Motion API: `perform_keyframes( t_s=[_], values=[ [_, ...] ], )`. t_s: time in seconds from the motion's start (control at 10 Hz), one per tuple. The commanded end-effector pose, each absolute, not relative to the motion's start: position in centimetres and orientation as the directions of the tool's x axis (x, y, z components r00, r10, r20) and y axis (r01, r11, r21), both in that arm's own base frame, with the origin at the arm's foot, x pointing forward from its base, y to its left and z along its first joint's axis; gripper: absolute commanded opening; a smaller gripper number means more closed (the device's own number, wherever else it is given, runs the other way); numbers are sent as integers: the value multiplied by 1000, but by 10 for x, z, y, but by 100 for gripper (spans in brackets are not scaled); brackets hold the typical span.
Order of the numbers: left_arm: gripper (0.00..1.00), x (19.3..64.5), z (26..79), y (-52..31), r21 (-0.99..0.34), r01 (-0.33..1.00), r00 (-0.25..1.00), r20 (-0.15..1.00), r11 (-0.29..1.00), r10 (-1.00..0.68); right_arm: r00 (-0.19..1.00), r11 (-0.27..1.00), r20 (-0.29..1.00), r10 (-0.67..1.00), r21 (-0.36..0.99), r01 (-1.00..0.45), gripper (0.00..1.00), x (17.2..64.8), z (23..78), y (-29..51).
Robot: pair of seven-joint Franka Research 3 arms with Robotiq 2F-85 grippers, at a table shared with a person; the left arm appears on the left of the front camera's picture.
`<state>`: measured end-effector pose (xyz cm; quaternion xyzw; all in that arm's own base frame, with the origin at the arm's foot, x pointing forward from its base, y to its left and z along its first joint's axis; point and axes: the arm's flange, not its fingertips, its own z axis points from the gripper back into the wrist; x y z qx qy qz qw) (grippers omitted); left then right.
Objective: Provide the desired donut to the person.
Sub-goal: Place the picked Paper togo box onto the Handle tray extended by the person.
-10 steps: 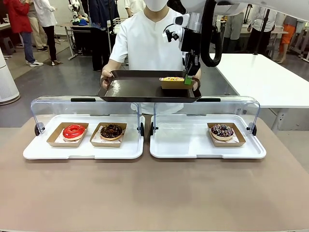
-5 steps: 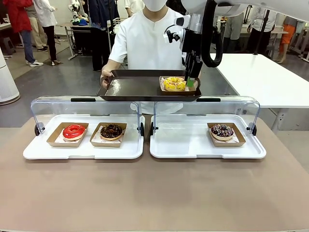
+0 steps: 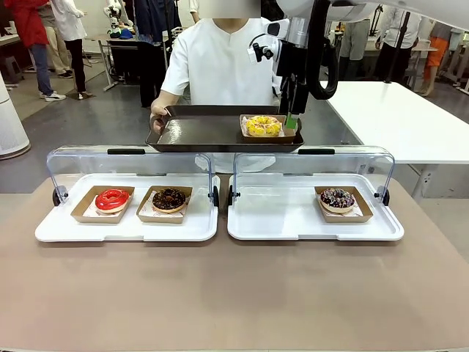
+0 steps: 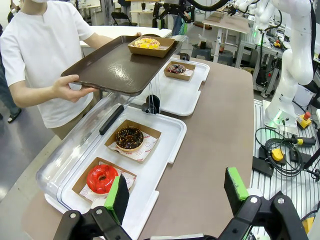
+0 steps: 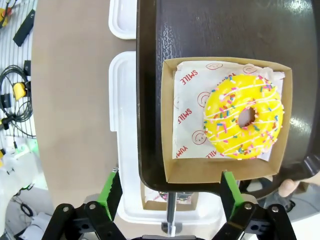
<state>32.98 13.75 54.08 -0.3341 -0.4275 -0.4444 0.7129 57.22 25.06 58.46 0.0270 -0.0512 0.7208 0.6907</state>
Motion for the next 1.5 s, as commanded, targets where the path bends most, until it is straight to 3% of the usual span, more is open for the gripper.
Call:
perform_keyframes(
  t_s=[0.0,0.2,0.5,0.9,1.2,1.4],
  values=[
    [100,330,542,139,-81,924,216,916,373,-337,-64,-57,106,992,-64,-996,100,563,583,244],
    [100,330,542,139,-81,924,216,916,373,-337,-61,-55,81,995,-77,-996,100,552,585,244],
    [100,330,542,139,-81,924,216,916,373,-337,-104,-101,28,994,-78,-992,100,485,603,229],
    [100,330,542,139,-81,924,216,916,373,-337,-7,0,51,999,-137,-991,100,406,619,175],
    [100,330,542,139,-81,924,216,916,373,-337,18,26,67,998,-132,-991,100,394,607,161],
    [100,330,542,139,-81,924,216,916,373,-337,24,29,44,999,-117,-993,100,396,629,160]
  ],
)
